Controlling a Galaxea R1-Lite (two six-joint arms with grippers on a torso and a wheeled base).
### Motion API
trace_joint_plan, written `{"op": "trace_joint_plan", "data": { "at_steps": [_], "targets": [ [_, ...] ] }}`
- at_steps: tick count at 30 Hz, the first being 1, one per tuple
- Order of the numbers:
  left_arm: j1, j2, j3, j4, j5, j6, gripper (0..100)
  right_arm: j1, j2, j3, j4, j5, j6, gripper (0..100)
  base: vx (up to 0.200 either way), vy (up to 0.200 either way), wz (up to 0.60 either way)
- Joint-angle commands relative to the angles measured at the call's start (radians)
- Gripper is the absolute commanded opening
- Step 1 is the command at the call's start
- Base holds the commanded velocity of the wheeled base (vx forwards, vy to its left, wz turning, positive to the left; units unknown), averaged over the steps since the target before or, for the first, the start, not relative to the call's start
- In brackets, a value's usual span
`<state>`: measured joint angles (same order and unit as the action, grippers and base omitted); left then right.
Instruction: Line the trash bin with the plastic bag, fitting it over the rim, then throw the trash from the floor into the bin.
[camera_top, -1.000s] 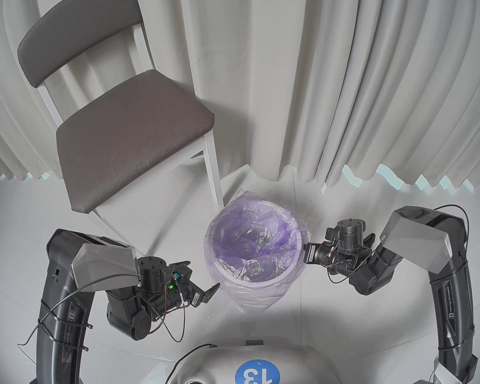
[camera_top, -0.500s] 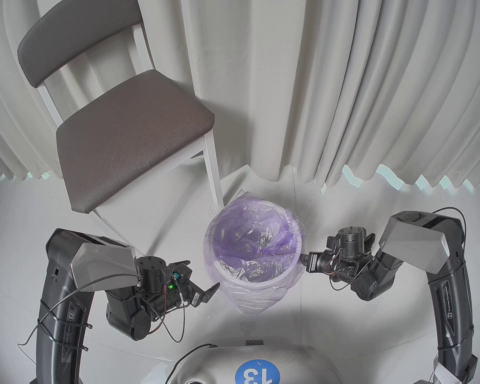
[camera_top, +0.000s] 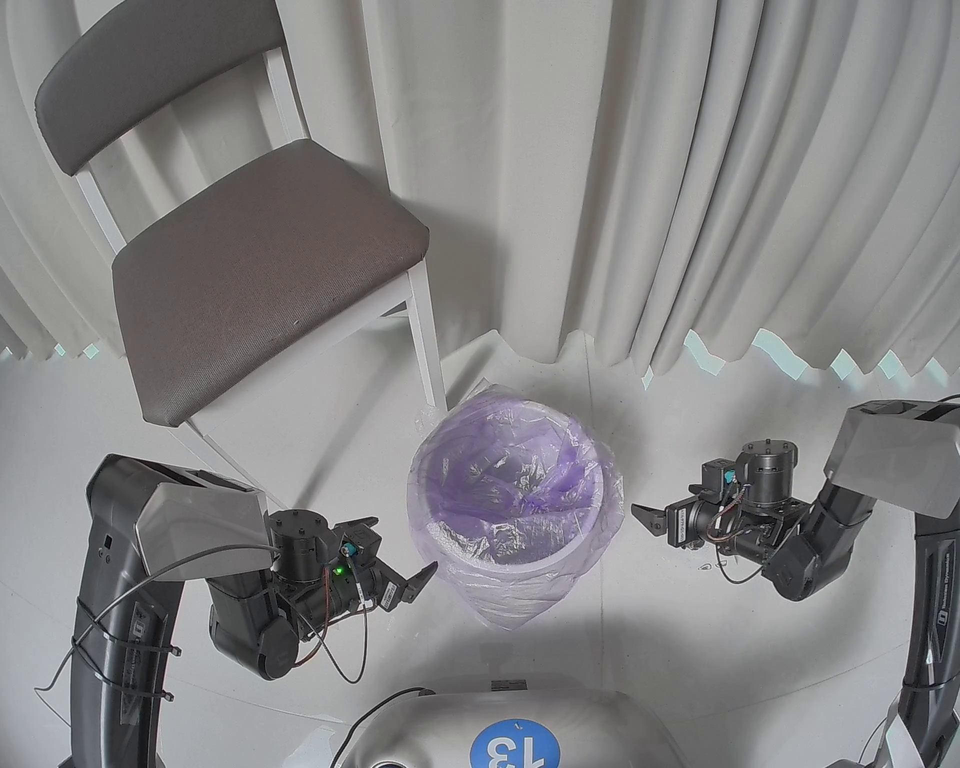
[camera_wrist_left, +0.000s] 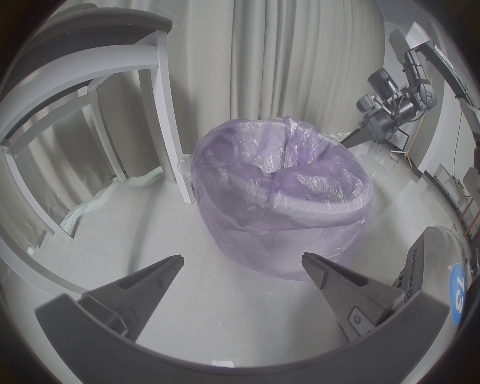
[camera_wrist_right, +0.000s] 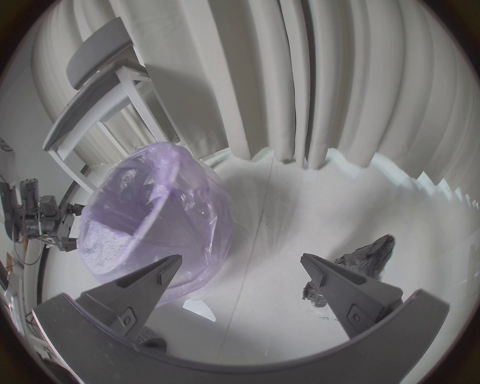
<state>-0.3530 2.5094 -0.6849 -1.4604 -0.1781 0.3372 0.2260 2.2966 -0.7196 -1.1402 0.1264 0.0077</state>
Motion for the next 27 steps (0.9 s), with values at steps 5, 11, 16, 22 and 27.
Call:
{"op": "trace_joint_plan", "data": {
  "at_steps": [5,11,16,22,27],
  "targets": [
    [0.0,-0.037,0.038,-0.037,0.0,0.014,100,0.154,-0.095,0.058,-0.156,0.015,-0.006,100,0.0,0.0,0.0],
    [-0.001,-0.038,0.056,-0.064,-0.001,0.032,100,0.219,-0.062,0.042,-0.196,0.108,-0.023,100,0.0,0.0,0.0],
    [-0.001,-0.038,0.057,-0.064,-0.001,0.034,100,0.197,-0.036,0.002,-0.141,0.239,-0.153,100,0.0,0.0,0.0],
    [-0.003,-0.038,0.057,-0.067,-0.001,0.034,100,0.208,-0.039,-0.101,0.129,0.323,-0.339,100,0.0,0.0,0.0],
    [-0.003,-0.04,0.057,-0.069,-0.001,0.034,100,0.205,-0.016,-0.204,0.231,0.418,-0.41,100,0.0,0.0,0.0]
  ]
}}
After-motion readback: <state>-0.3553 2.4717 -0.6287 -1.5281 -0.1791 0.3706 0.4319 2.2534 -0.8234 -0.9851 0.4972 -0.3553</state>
